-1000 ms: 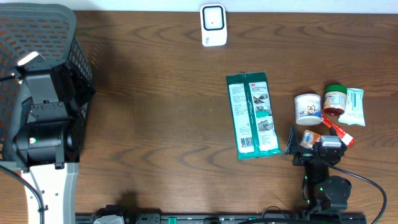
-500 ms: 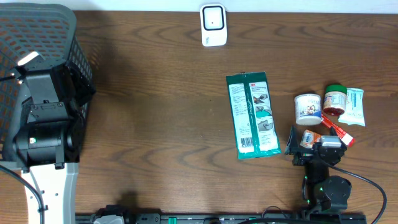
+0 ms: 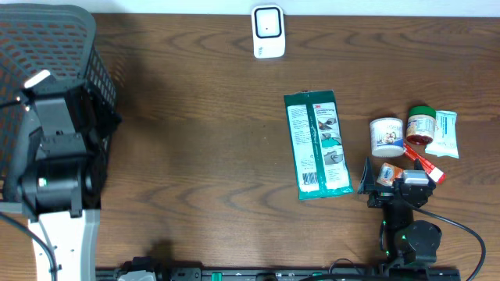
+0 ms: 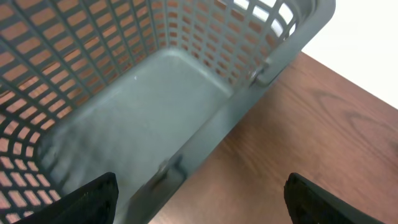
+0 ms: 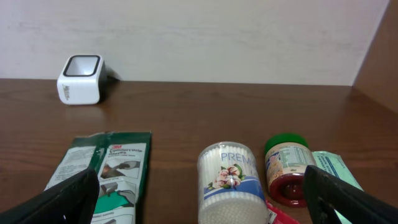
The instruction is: Scan the item barcode
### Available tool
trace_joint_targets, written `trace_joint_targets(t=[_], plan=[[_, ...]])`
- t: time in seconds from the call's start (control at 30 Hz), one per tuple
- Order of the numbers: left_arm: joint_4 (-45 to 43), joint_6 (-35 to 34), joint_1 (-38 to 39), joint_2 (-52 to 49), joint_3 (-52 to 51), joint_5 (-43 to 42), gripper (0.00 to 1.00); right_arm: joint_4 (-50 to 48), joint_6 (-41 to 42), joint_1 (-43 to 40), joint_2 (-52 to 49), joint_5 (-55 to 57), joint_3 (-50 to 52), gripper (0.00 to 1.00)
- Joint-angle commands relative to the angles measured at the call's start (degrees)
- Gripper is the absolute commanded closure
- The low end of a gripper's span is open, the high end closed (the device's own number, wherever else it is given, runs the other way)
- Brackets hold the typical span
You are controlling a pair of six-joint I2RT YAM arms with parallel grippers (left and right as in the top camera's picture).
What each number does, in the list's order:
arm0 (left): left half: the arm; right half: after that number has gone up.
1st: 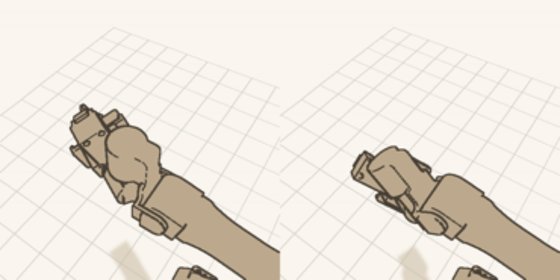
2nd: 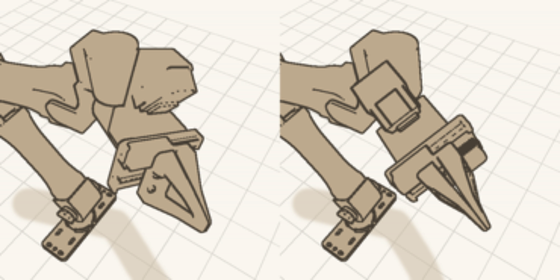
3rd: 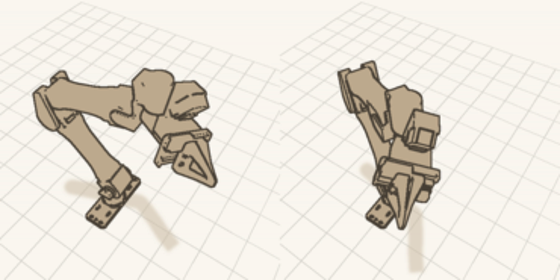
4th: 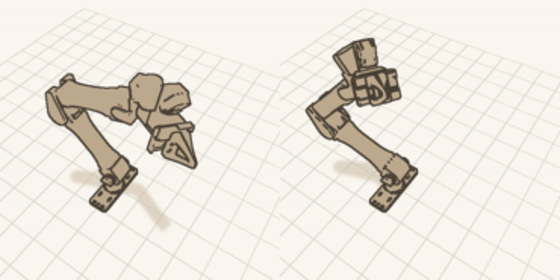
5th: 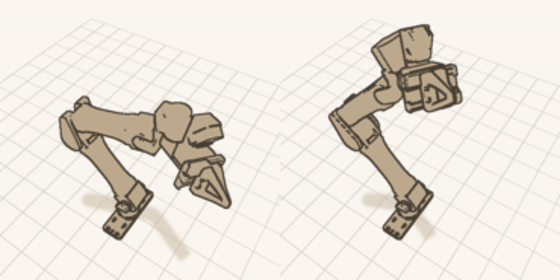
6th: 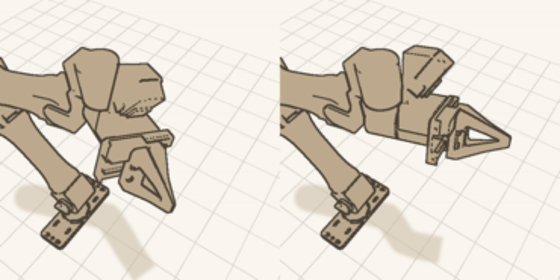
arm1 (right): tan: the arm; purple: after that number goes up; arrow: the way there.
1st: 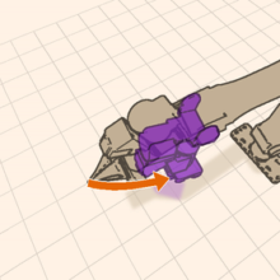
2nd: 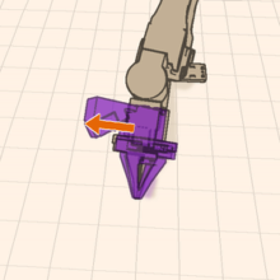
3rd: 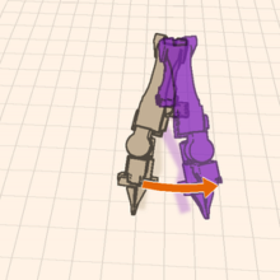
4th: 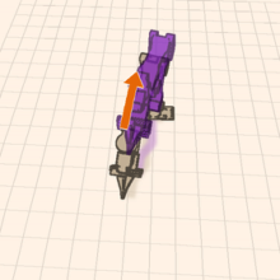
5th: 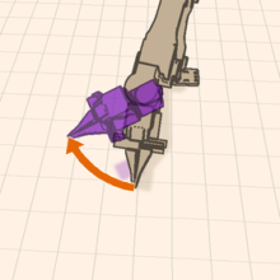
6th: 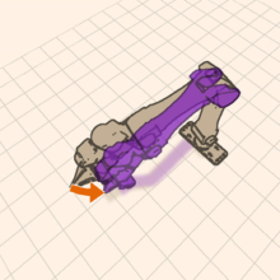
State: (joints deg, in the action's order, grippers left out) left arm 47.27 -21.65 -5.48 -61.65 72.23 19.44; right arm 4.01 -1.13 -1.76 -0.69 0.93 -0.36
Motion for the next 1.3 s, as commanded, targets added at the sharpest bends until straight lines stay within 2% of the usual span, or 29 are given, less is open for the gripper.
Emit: trace_joint_targets(t=[0.0,0.63,1.0,1.27], plan=[[0.22,-0.09,-0.13,4.22,-2.64,0.59,0.15,0.26,-0.85,-0.44,0.31,-0.37,0.04,0.01],[-1.46,-0.13,0.79,35.06,-33.22,-2.47,0.14,0.26,-0.85,-0.44,0.31,-0.37,0.04,0.01],[-22.47,-0.11,3.19,57.09,-44.09,-4.13,0.15,0.26,-0.85,-0.44,0.31,-0.37,0.07,0.01],[-42.56,-0.11,4.02,61.53,-49.94,-12.74,0.14,0.26,-0.85,-0.44,0.31,-0.37,0.07,0.01]])
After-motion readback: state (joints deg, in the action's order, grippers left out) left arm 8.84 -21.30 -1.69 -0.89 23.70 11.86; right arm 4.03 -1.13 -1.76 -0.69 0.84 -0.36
